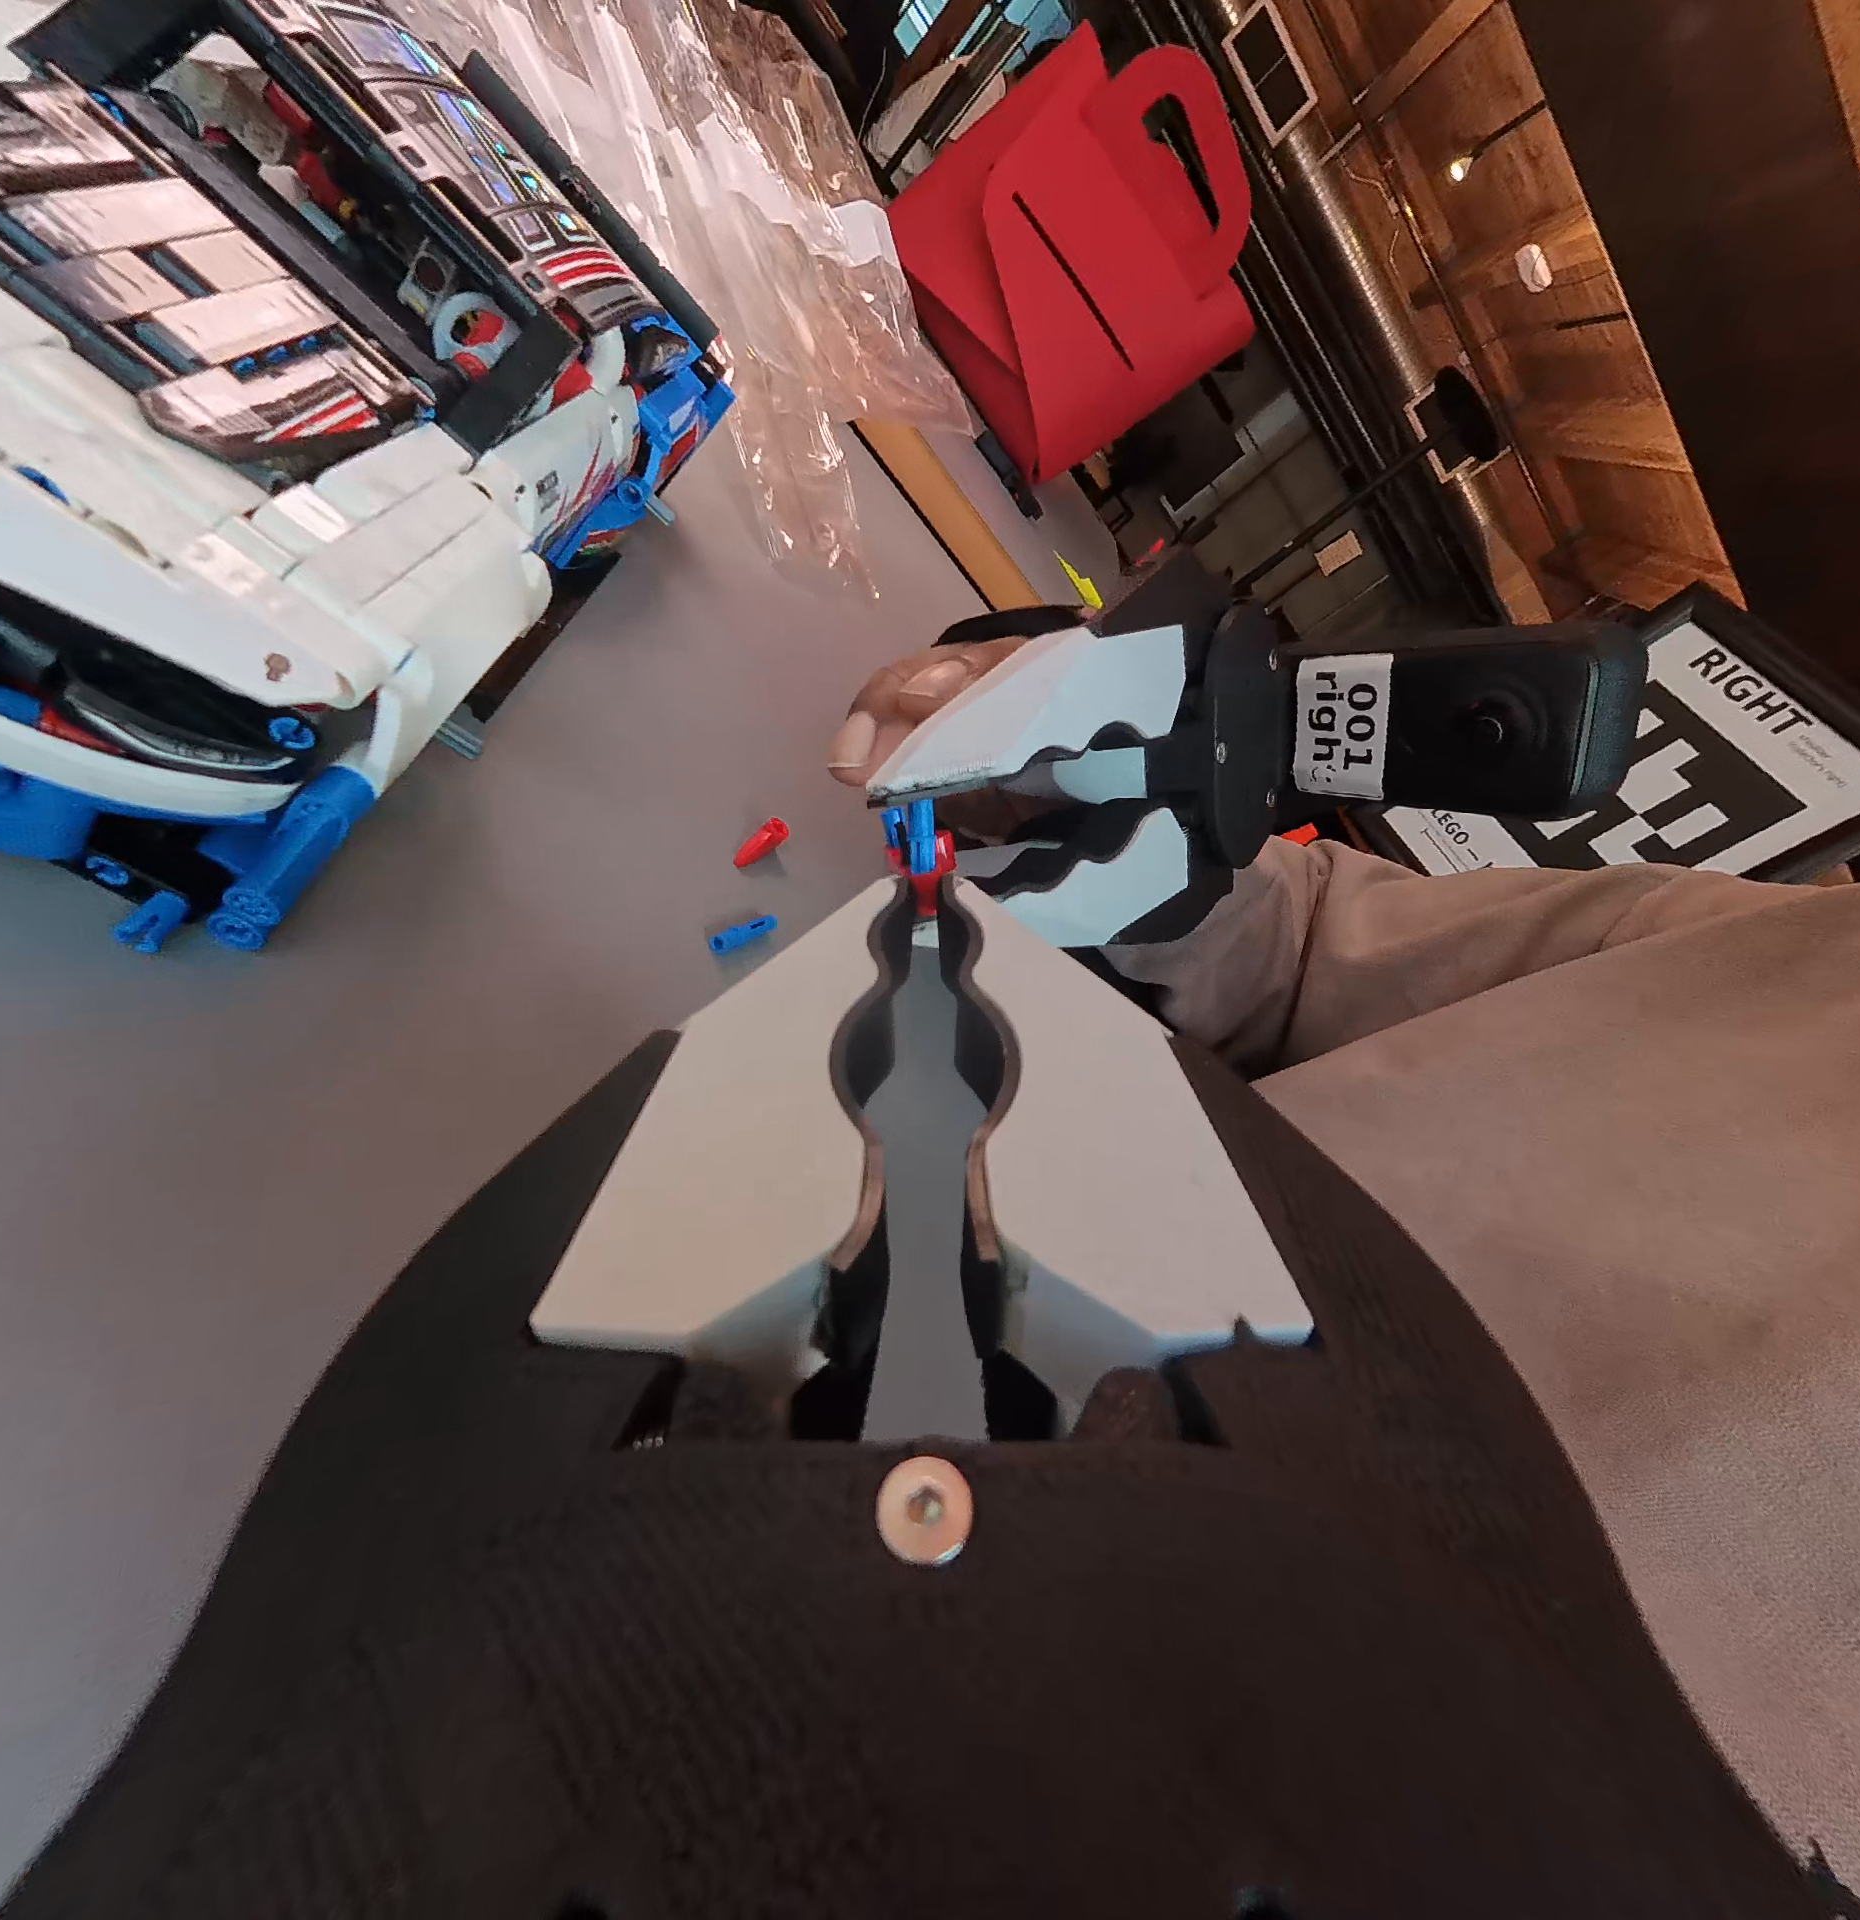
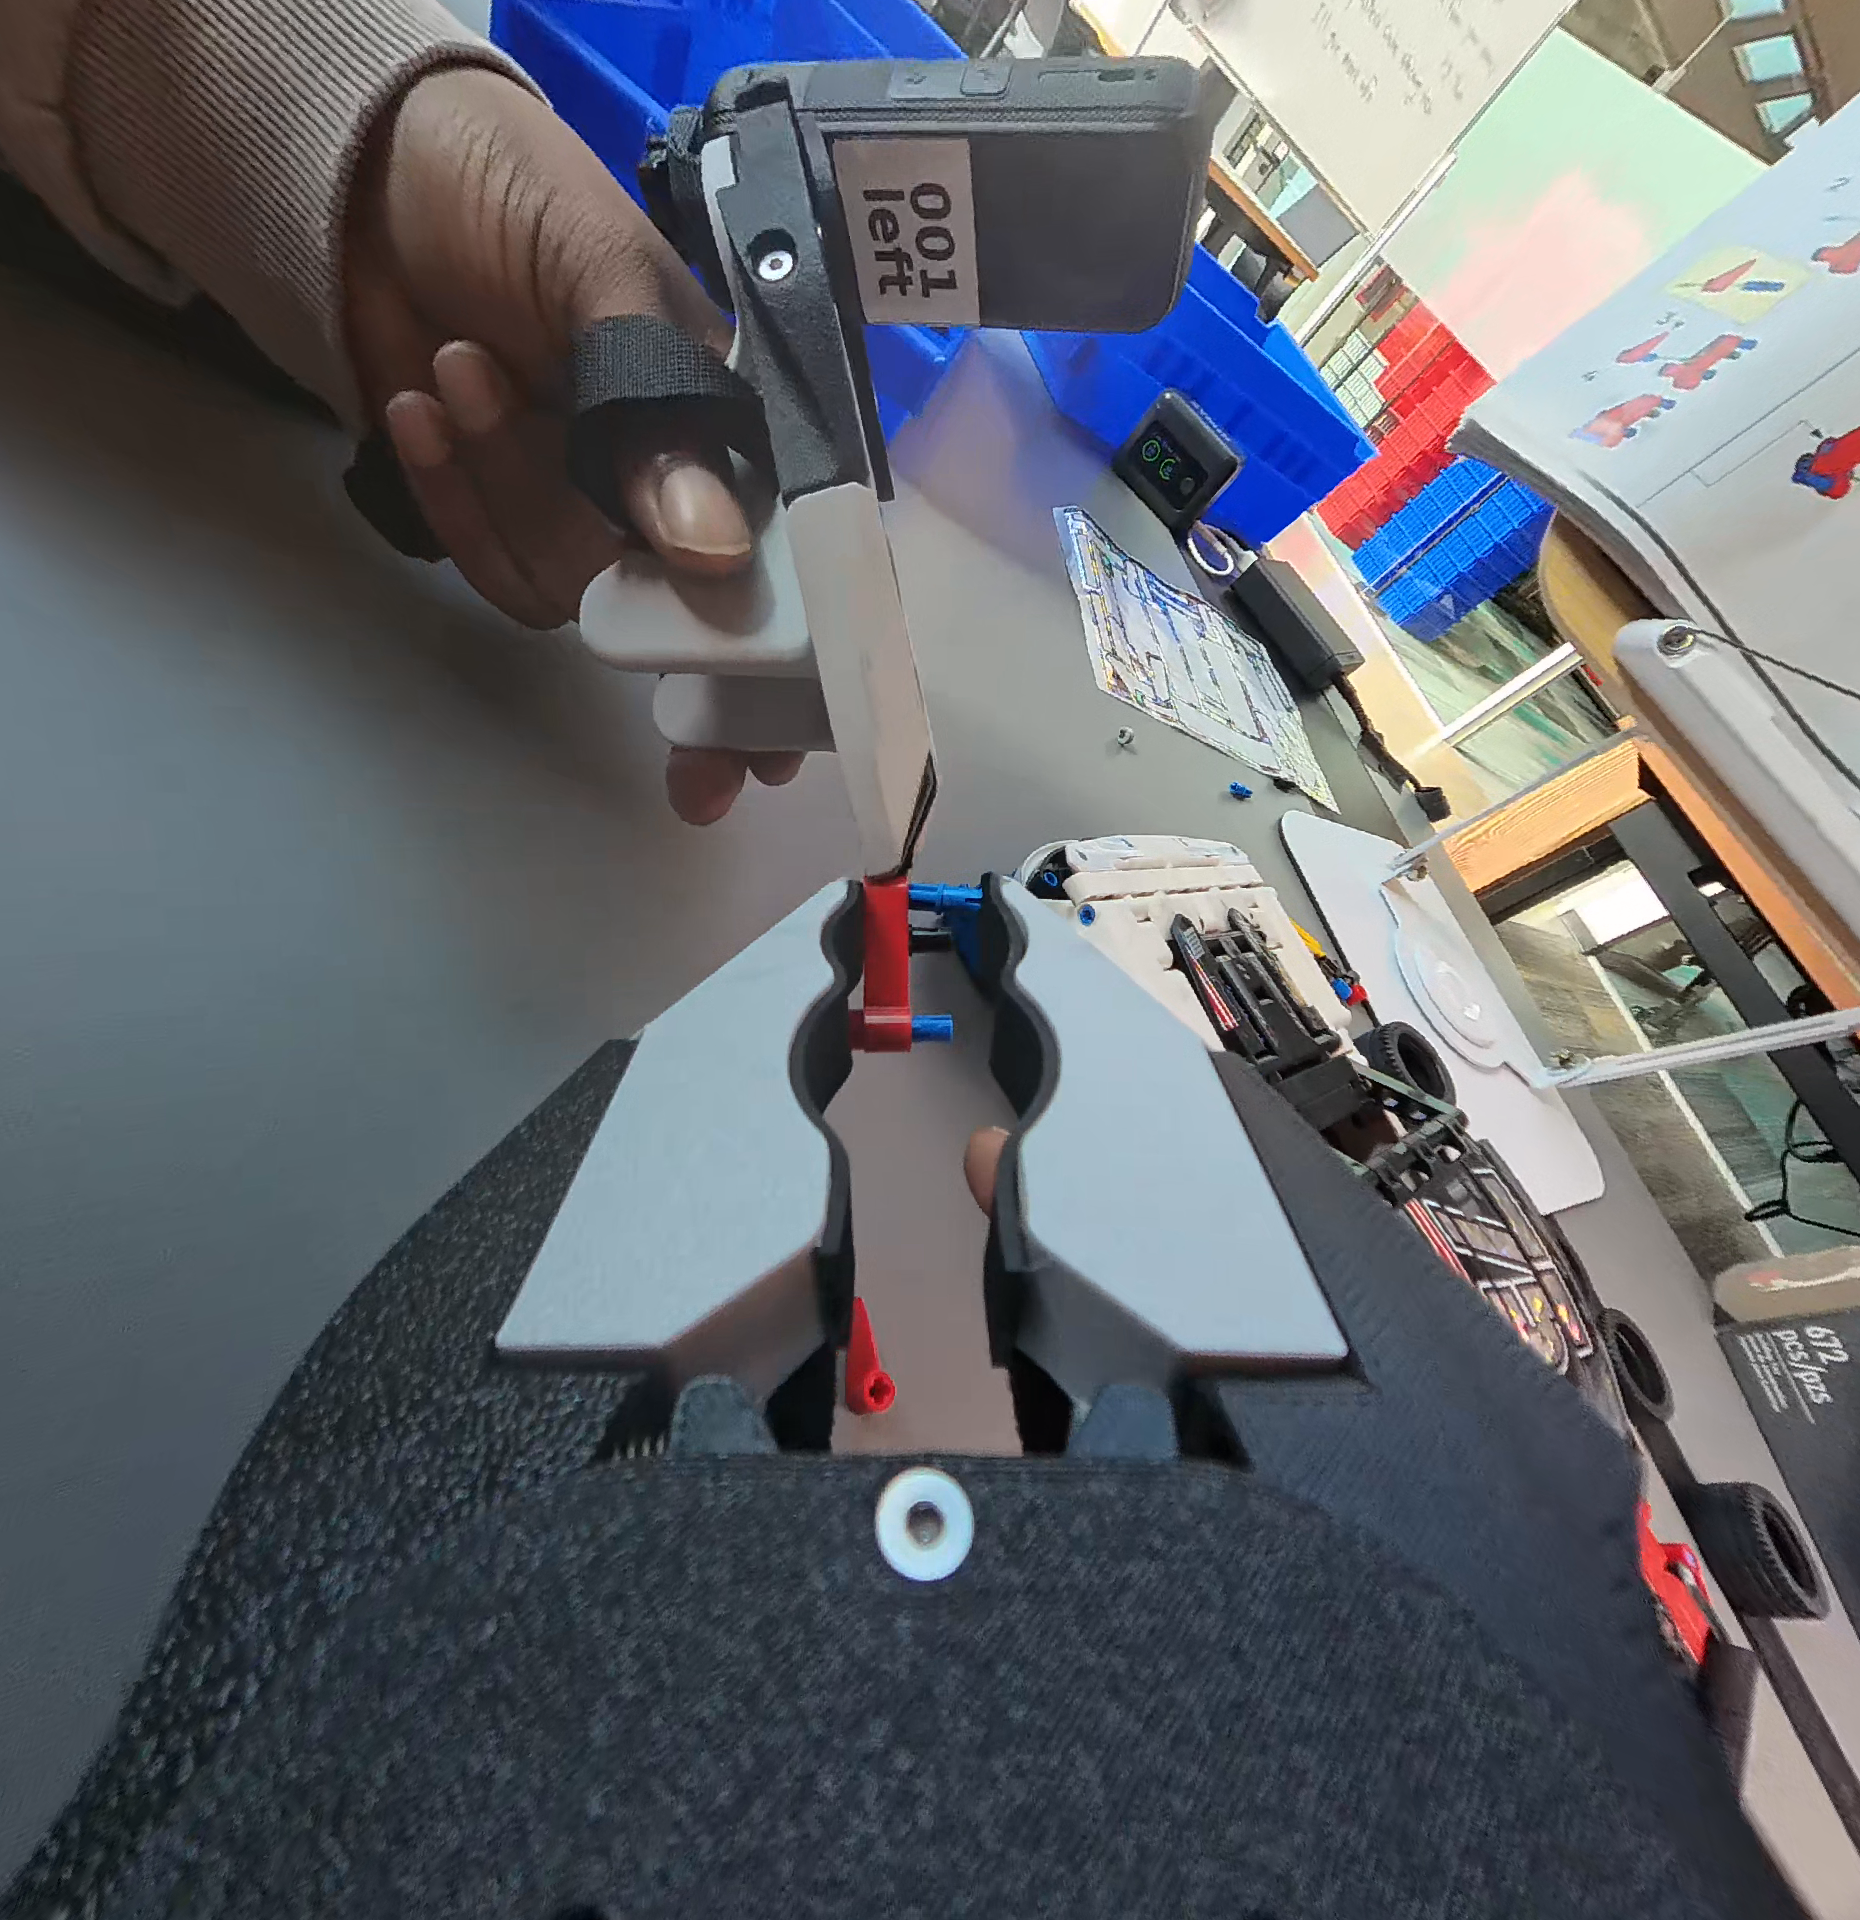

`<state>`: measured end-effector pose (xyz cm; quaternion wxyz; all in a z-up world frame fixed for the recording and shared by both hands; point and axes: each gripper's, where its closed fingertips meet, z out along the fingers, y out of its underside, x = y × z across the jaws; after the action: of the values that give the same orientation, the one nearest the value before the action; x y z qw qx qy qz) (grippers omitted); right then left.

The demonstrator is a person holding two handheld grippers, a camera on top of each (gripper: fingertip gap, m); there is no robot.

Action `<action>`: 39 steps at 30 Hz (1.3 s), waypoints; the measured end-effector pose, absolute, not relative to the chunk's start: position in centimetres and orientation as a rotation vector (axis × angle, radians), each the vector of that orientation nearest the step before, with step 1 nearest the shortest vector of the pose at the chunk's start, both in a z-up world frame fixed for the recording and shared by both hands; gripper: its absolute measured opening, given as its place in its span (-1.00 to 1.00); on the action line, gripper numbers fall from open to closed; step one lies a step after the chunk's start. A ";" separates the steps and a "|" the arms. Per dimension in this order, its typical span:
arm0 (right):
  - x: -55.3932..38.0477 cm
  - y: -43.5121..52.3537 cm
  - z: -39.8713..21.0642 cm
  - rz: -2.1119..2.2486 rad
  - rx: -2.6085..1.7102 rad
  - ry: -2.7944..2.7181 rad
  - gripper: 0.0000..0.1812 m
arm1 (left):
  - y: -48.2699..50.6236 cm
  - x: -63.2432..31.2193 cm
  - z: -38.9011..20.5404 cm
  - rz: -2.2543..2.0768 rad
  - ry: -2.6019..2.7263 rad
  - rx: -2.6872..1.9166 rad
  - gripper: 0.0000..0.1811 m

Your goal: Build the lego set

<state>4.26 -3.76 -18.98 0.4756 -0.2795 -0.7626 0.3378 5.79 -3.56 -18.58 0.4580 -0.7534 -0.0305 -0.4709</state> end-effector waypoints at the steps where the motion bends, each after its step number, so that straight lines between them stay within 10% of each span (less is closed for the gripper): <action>1: 4.3 -3.8 -19.2 0.808 -0.673 -1.873 -0.79 | -3.6 5.8 -18.8 -1.157 -0.074 -1.865 -0.98; 39: 4.5 -4.5 -19.3 0.711 -0.544 -1.872 -0.79 | -4.1 6.5 -19.3 -1.073 0.001 -1.930 -0.96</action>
<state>4.49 -4.55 -19.27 0.5084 -0.2256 -0.7769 0.2952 6.47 -4.14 -19.29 0.4497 -0.7806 0.0005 -0.4340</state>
